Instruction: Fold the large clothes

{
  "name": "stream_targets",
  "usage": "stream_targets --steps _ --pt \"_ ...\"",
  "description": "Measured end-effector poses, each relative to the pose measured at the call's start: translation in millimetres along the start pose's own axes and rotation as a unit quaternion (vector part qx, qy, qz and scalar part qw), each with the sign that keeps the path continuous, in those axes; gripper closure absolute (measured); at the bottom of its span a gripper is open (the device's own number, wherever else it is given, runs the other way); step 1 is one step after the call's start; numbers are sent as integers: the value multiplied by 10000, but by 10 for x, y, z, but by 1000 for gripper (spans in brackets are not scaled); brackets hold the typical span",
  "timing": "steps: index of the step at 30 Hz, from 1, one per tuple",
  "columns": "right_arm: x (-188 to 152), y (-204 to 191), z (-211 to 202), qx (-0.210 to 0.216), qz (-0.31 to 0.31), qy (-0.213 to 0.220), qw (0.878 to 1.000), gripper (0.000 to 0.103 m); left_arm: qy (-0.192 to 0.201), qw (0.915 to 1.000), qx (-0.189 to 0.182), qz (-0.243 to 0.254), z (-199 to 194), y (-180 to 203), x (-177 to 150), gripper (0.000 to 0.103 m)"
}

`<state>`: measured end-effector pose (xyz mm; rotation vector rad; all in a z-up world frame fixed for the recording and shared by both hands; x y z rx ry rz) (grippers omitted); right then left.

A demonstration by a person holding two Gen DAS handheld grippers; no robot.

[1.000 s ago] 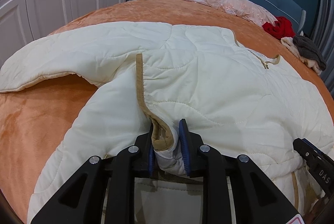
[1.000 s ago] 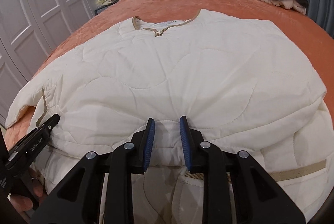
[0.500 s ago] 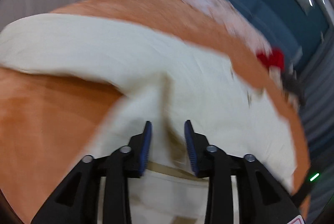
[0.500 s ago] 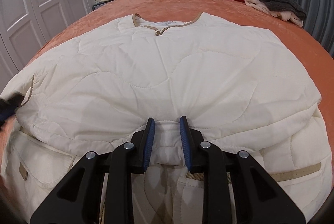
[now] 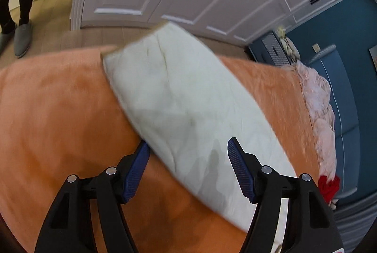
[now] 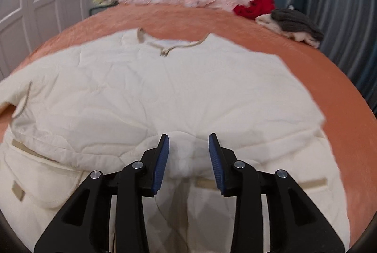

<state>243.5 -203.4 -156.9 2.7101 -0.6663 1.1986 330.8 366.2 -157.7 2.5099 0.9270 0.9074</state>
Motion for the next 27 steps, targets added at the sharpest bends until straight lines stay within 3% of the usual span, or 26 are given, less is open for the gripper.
stream_targets --steps 2,4,5,8,11,14,18,23,24,26,27 --pt "-32 47 -156 78 77 52 9999 69 -56 9999 46 138 66 78 23 43" --pt "-79 110 -320 207 133 32 9997 63 -122 9992 18 389 84 216 49 89" --pt "-98 137 -381 247 145 11 9996 61 -146 9984 0 552 77 330 61 96" --pt "-198 244 -563 323 143 -129 9993 58 154 9928 -184 1174 -128 800 151 98" --pt "-291 372 -674 353 210 -316 9987 58 476 9794 -496 1898 -439 1494 147 99" --pt "-335 550 -756 380 479 -478 9970 58 713 9599 -969 2534 -817 2247 -34 99" --pt "-337 743 -875 484 803 -512 9943 58 843 9204 -1728 3403 -1305 3334 -657 99" --pt "-229 909 -922 659 956 -477 9921 54 199 8815 -2420 4049 -1428 4112 -1799 97" --pt "-206 943 -932 698 982 -454 9917 50 68 8789 -2437 4100 -1384 4166 -1960 94" --pt "-174 1008 -950 750 1040 -408 9909 46 -566 8724 -2552 4131 -1166 4287 -2463 86" --pt "-164 1035 -951 778 1066 -400 9904 44 -760 8712 -2560 4120 -1085 4309 -2584 71"
Point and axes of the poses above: each gripper's, at about its wrist camera, not at the fingertips, and z roughly the way its jaws point, y to its right, x to its top, the point moved 4 cm from there along z, roughly the way its jaws point, and after that the axes turned 12 degrees about z, right-handed, at the moved point
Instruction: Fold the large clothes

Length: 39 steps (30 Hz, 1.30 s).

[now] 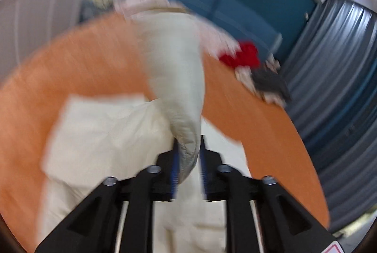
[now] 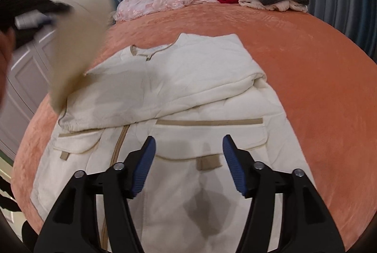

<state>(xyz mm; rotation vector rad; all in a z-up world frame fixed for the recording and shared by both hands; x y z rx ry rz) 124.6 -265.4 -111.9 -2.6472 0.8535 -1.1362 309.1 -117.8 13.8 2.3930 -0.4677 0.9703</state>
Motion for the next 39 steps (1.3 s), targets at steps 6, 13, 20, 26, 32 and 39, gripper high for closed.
stream_targets --steps 6,13,20,26,32,39 --pt "112 128 71 144 250 -105 9995 39 -684 9951 -209 -688 410 -121 -680 51" --pt "481 158 313 334 821 -42 9961 35 -432 9767 122 -2100 123 -1130 -855 51" --pt "990 255 817 387 1619 -58 9860 28 -243 9463 571 -3172 70 -2063 -1011 51" --pt "1118 406 1225 546 2370 -382 9692 27 -272 9314 603 -3580 213 -2344 -1104 52" --pt "1139 177 1369 710 1861 -714 9774 100 -440 9405 971 -3226 272 -2409 -1026 79" --pt "1185 119 749 526 898 140 9945 101 -499 9637 1422 -2205 246 -2240 -965 96"
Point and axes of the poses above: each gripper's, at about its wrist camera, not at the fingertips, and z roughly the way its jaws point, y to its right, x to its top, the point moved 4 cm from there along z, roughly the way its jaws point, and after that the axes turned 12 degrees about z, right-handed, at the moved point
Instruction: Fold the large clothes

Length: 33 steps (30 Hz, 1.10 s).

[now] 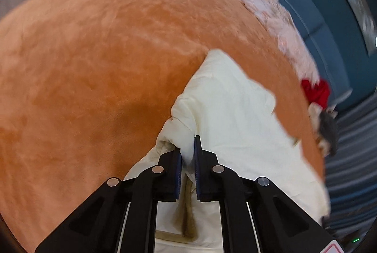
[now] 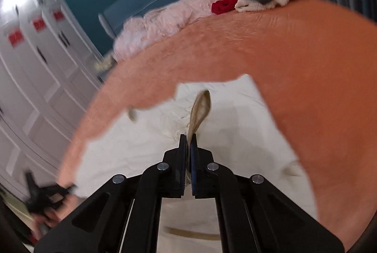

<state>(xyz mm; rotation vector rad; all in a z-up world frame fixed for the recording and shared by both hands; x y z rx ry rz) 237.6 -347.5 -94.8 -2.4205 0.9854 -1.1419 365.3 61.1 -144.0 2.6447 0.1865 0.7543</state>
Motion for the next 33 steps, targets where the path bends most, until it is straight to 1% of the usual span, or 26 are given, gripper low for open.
stream_targets --steps 1,3,4,6,9,10,12,14,15,17,18,19,20,22,23,24,25,26,28,29,31,32,33 --pt "-55 42 63 -170 -92 -92 9998 101 -20 9998 127 132 39 17 -31 96" --pt "-248 220 296 -591 -175 -429 9972 101 -96 9989 340 322 143 44 -112 96" --pt "-313 284 359 -657 -163 -516 9964 101 -83 9981 435 431 172 56 -152 96" --pt "-421 372 481 -694 -81 -628 9956 101 -32 9962 585 647 201 89 -176 96" --pt "-494 380 547 -786 -202 -601 9949 100 -9 9899 875 1111 259 169 -200 95" --pt "-504 370 565 -812 -244 -602 9946 99 4 9881 949 1208 270 186 -203 93" --pt "-502 344 565 -827 -264 -599 9944 98 66 9822 1172 1467 269 233 -209 90" --pt "-465 305 486 -903 -289 -627 9935 94 119 9780 1281 1644 183 274 -204 88" --pt "-438 290 399 -997 -318 -596 9927 90 133 9768 1289 1703 129 285 -200 85" --pt "-364 245 170 -1103 -393 -302 9927 83 191 9744 1298 1825 -61 296 -180 73" --pt "-318 192 21 -1115 -468 -66 9926 80 250 9726 1387 1847 -174 294 -165 59" --pt "-301 150 -50 -1080 -523 51 9928 80 478 9695 1570 1818 -340 295 -131 54" --pt "-259 60 -107 -969 -597 143 9934 80 718 9676 1638 1782 -467 316 -96 54" --pt "-205 -74 -68 -806 -656 90 9945 79 892 9677 1550 1777 -568 445 -31 54" --pt "-192 -191 11 -657 -711 30 9953 79 882 9695 1382 1822 -556 559 -5 54" --pt "-196 -269 83 -601 -779 -9 9951 79 872 9703 1218 1902 -510 684 3 54" --pt "-218 -354 181 -581 -906 -59 9942 79 852 9695 1151 1991 -454 786 -3 54" --pt "-238 -405 263 -561 -1003 -106 9933 79 821 9673 1137 2115 -376 889 -17 54" --pt "-305 -461 447 -597 -1188 -256 9908 80 672 9599 1160 2461 -105 1099 -99 54" --pt "-380 -444 590 -682 -1267 -401 9888 80 591 9585 1174 2530 -11 1145 -135 54" --pt "-477 -374 719 -796 -1311 -553 9866 81 391 9583 1127 2598 250 1185 -245 54" --pt "-543 -313 779 -809 -1311 -571 9864 81 260 9570 1203 2627 389 1173 -313 54" --pt "-595 -276 802 -769 -1323 -521 9869 81 249 9551 1255 2672 493 1153 -378 54"
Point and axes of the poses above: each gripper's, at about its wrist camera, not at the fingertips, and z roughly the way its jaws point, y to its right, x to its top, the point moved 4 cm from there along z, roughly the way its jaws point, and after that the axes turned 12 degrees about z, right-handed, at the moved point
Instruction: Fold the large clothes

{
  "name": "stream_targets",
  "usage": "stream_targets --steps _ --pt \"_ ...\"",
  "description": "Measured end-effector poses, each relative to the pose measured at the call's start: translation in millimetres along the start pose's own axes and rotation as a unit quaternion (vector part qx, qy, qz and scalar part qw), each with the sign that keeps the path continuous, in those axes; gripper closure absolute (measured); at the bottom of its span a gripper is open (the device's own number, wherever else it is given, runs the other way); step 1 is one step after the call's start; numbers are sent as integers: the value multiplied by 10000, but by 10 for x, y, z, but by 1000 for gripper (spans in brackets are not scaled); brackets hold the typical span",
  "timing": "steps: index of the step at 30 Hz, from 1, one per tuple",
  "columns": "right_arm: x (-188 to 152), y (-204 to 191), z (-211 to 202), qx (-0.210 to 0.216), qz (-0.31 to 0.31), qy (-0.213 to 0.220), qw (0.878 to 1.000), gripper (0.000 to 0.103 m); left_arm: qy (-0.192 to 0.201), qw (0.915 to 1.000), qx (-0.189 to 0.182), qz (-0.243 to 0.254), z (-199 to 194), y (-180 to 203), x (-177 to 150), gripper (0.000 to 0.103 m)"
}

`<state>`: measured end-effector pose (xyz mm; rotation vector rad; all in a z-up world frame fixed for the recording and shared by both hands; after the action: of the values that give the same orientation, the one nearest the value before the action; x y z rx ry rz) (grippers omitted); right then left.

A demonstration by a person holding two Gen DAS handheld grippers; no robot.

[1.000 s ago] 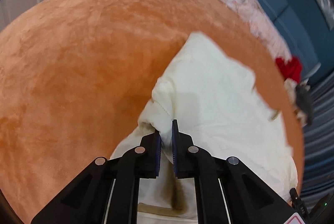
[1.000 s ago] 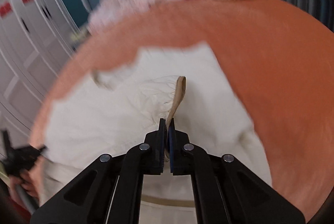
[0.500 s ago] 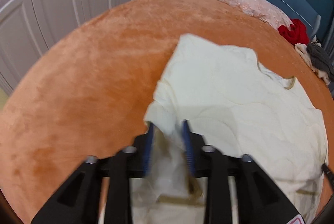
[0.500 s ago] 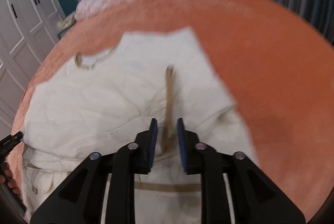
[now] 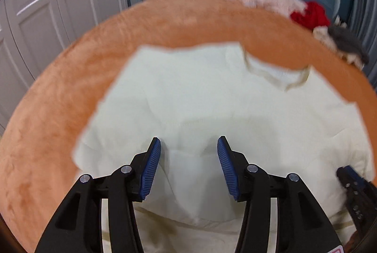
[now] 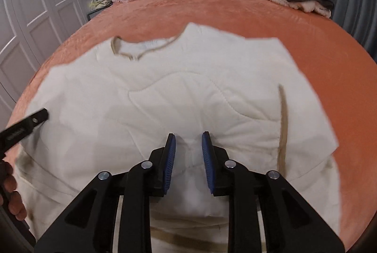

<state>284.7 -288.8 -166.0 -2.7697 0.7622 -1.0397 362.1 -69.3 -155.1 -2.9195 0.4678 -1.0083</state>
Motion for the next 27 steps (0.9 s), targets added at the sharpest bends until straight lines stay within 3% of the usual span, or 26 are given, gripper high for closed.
stream_targets --steps 3,10,27 --pt "-60 44 22 98 28 167 9998 81 241 9995 145 163 99 83 -134 53" --pt "-97 7 66 27 -60 396 9992 81 403 9991 95 82 156 79 -198 51" --pt "-148 12 95 39 -60 582 9983 81 543 9978 340 194 204 166 -255 50"
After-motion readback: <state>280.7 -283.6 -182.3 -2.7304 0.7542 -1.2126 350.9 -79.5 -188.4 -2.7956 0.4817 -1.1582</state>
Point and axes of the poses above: each gripper's, at about its wrist camera, not at the fingertips, and z roughly the way its jaws point, y to its right, x to its top, the point moved 4 cm from there along z, roughly the way its jaws point, and after that the axes turned 12 degrees about z, right-handed, at the moved point
